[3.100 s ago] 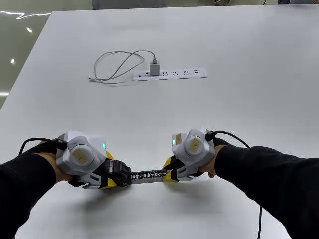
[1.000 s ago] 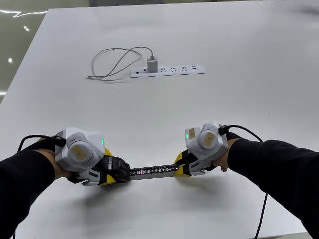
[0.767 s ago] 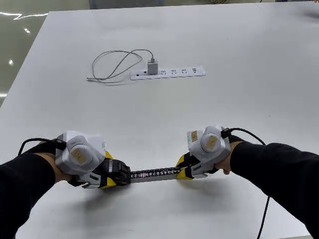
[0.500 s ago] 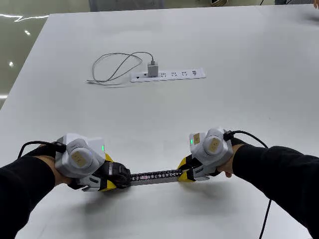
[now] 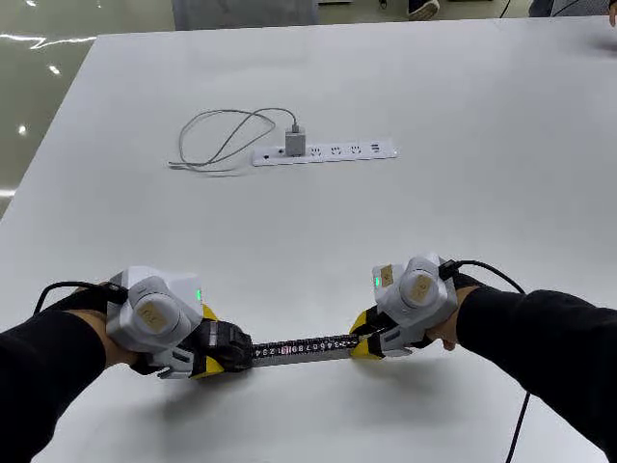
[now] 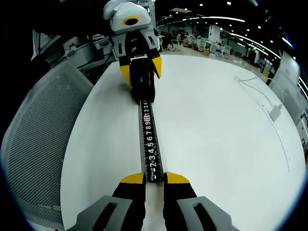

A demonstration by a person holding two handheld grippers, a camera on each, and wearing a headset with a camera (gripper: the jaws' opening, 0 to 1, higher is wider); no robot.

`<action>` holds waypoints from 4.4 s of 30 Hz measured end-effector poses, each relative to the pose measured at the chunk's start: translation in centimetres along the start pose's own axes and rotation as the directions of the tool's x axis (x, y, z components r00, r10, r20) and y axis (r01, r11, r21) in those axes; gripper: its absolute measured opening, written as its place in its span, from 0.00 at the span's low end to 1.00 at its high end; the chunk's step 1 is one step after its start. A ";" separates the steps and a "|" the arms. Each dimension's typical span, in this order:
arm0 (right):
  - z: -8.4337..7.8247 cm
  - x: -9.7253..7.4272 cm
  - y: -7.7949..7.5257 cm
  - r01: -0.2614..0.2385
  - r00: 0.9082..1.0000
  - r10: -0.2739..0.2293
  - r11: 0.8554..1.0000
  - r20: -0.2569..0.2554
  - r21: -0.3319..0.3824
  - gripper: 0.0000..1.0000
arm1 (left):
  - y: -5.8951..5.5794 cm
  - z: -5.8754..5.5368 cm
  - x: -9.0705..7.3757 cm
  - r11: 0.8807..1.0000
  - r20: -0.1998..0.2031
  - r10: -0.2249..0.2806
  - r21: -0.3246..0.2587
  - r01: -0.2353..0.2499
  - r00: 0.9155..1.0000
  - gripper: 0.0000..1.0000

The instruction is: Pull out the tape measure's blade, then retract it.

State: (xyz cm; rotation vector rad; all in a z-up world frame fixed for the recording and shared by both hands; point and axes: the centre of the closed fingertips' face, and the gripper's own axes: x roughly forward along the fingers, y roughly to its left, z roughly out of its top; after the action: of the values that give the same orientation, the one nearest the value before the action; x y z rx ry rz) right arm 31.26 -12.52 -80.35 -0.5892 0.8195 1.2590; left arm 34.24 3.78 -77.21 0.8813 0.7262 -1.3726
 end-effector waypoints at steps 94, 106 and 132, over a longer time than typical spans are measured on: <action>-4.7 -3.5 -0.5 0.032 0.999 -0.031 0.998 -0.026 0.050 0.09 | -0.1 0.0 0.1 1.000 0.000 0.007 -0.003 -0.007 1.000 0.31; -5.3 -4.0 -0.7 0.040 0.999 -0.038 0.998 -0.027 0.049 0.09 | -0.1 0.1 0.1 1.000 -0.004 0.006 0.001 -0.006 1.000 0.31; -6.5 -4.8 -0.8 0.051 0.998 -0.049 0.997 -0.033 0.060 0.09 | -0.1 0.1 0.2 1.000 -0.004 0.007 -0.001 -0.007 1.000 0.31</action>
State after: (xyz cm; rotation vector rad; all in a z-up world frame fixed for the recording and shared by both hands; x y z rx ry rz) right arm 30.25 -20.58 -80.42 -0.5785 0.8611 1.1775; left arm 34.11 3.61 -77.32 0.8853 0.7262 -1.3640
